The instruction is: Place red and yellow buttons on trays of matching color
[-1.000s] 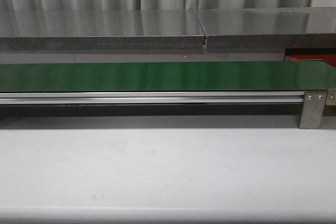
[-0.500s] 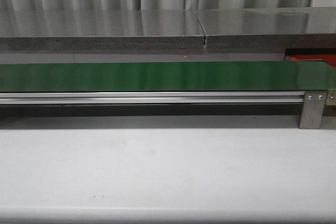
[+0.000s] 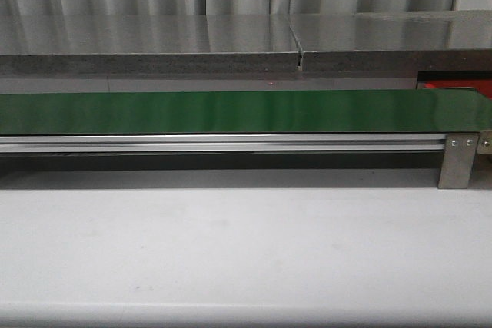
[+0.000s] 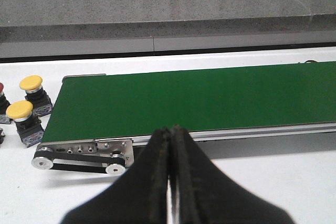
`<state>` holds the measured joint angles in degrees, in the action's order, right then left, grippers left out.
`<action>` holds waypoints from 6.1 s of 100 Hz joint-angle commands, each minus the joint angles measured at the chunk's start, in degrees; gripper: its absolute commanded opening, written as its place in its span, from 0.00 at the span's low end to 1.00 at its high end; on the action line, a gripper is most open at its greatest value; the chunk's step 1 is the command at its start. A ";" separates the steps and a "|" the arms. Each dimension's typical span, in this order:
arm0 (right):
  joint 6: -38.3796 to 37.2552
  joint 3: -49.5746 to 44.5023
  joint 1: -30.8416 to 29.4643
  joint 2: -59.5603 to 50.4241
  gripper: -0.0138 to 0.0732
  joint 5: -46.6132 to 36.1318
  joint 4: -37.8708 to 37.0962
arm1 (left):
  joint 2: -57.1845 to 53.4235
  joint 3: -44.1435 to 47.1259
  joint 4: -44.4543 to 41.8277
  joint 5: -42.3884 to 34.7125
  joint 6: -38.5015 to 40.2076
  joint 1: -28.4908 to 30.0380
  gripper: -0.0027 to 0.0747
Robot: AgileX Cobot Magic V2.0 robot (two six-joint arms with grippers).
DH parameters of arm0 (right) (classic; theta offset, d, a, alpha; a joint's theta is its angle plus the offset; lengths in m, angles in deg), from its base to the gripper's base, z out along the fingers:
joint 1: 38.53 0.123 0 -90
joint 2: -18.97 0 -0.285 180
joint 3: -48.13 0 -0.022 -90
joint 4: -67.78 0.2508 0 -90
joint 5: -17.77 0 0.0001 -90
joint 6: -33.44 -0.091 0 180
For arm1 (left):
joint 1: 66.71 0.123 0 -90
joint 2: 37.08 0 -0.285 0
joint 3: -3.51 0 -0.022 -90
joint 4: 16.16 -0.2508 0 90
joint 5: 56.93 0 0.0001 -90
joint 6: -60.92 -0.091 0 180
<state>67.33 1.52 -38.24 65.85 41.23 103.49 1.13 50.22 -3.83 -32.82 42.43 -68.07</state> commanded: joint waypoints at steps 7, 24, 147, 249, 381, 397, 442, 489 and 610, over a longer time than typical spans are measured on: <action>0.65 1.39 0.01 -0.38 0.03 -3.60 1.43 | 0.00 -1.45 1.42 -4.91 0.24 -0.45 0.01; 0.65 1.39 -0.04 -0.38 0.02 -3.60 1.43 | 0.00 -1.45 1.57 -4.91 0.24 -0.45 0.01; 0.65 1.39 -0.04 -0.38 0.02 -3.60 1.43 | 18.31 -18.74 0.74 4.83 8.10 14.07 0.90; 0.65 1.39 -0.04 -0.38 0.02 -3.55 1.43 | 75.58 -52.75 3.97 8.12 8.10 25.68 0.90; 0.65 1.39 -0.04 -0.38 0.02 -3.49 1.43 | 89.41 -64.41 5.13 7.51 8.10 25.68 0.60; 0.65 1.39 -0.04 -0.38 0.02 -3.49 1.43 | 89.14 -64.41 5.22 7.92 8.10 25.68 0.35; 0.65 1.39 -0.04 -0.38 0.02 -3.49 1.43 | 77.72 -64.41 6.45 12.85 8.10 25.56 0.01; 0.65 1.39 -0.04 -0.38 0.02 -3.49 1.43 | 71.19 -63.67 6.71 21.47 5.90 19.42 0.01; 0.65 1.39 -0.04 -0.38 0.02 -3.44 1.43 | 73.46 -64.41 4.22 22.51 2.88 13.31 0.87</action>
<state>67.54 1.52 -38.24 65.85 41.23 103.54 79.64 -11.51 -0.71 -8.35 45.41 -54.48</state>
